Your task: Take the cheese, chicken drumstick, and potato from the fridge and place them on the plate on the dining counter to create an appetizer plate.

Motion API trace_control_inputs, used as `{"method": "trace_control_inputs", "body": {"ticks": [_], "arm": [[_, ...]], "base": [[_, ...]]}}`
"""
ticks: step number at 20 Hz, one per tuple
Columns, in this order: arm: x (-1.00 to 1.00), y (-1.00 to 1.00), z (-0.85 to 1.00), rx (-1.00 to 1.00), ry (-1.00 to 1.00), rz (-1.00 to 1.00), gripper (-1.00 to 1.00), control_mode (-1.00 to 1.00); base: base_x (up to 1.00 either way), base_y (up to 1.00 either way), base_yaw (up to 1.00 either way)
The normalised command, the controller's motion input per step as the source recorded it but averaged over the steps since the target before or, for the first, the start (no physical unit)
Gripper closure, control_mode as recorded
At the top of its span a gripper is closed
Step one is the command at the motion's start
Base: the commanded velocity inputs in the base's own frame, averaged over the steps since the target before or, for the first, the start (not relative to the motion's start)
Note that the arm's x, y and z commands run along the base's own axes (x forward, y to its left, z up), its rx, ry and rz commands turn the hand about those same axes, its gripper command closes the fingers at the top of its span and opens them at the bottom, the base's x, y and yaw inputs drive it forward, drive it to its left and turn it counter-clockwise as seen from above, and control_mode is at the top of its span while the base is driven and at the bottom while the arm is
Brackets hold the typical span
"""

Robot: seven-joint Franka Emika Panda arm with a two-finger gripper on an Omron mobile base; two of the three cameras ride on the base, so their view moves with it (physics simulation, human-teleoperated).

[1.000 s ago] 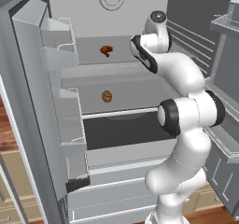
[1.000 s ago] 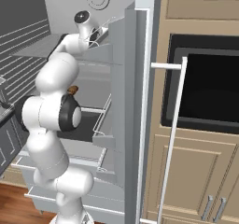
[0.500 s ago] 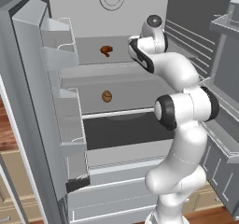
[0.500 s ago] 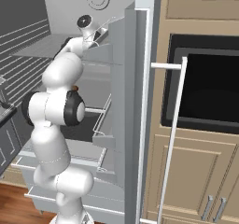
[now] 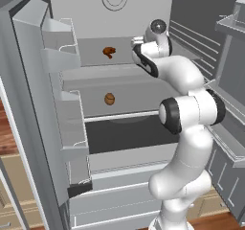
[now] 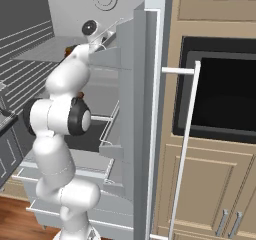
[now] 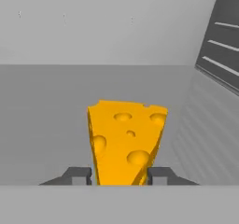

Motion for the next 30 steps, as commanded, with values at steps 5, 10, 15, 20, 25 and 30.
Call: {"method": "trace_control_inputs", "body": {"ticks": [5,10,15,20,25,30], "arm": [[-0.67,0.00,0.00,0.00,-0.23,0.00,1.00,-1.00],[-0.98,0.01,0.00,0.00,-0.18,0.00,1.00,-1.00],[-1.00,0.00,0.11,0.09,-0.05,0.00,1.00,-1.00],[-1.00,0.00,0.67,0.15,0.00,0.00,1.00,-1.00],[-1.00,0.07,0.76,0.13,0.05,0.00,1.00,-1.00],[-1.00,0.17,0.17,0.06,0.16,0.01,1.00,-1.00]], "base": [[0.00,0.00,0.00],[0.00,0.00,0.00],[0.00,0.00,0.00],[0.00,0.00,0.00],[0.00,0.00,0.00],[0.00,0.00,0.00]]}}
